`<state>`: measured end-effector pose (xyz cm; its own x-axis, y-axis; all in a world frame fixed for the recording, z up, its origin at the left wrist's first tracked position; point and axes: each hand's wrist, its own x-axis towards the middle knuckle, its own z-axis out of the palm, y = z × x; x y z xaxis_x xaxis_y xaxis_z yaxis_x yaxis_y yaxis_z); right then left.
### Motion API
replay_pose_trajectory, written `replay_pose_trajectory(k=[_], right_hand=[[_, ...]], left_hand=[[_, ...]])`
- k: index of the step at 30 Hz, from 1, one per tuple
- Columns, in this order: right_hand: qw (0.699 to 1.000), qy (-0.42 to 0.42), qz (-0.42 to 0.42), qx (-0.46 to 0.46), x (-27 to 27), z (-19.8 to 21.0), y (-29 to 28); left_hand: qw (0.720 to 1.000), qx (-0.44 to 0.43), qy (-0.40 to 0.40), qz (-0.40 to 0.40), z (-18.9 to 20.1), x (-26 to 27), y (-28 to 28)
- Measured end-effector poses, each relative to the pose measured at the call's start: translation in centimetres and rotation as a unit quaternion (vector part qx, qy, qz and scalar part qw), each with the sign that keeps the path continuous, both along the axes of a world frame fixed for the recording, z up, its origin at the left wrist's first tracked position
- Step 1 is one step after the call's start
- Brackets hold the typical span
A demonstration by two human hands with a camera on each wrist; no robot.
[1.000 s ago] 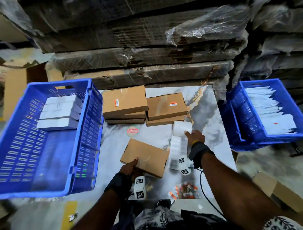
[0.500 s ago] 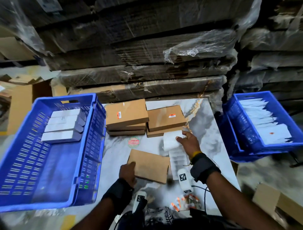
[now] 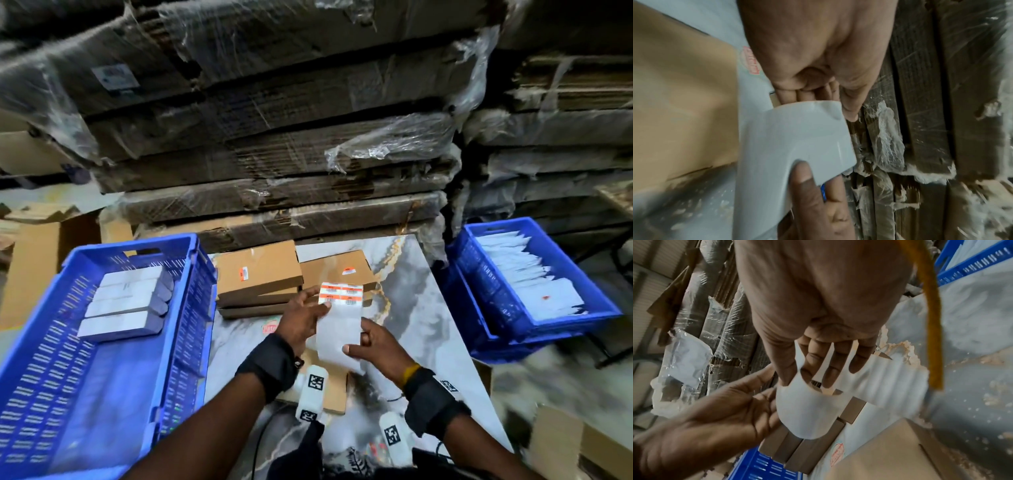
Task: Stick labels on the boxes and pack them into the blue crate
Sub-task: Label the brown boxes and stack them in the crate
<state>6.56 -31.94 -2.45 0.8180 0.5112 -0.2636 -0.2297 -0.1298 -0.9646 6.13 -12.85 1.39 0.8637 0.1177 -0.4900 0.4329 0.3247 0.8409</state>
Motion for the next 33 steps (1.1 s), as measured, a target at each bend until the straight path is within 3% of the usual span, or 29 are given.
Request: replay_pose_trajectory(k=[3, 14, 23, 33], right_hand=[[0.999, -0.022, -0.025, -0.019, 0.4, 0.4, -0.8], [0.979, -0.042, -0.182, 0.078, 1.9, 1.9, -0.5], [0.976, -0.128, -0.156, 0.075, 2.6, 2.5, -0.8], [0.976, -0.139, -0.147, 0.078, 3.1, 3.0, -1.0]], left_hand=[[0.998, 0.039, -0.041, -0.021, 0.5, -0.2, -0.4], [0.989, 0.053, -0.135, -0.041, 1.0, -1.7, -2.5], [0.975, 0.093, -0.192, -0.070, 1.9, -1.1, -3.1], [0.975, 0.095, -0.188, -0.064, 2.0, -0.3, -3.2]])
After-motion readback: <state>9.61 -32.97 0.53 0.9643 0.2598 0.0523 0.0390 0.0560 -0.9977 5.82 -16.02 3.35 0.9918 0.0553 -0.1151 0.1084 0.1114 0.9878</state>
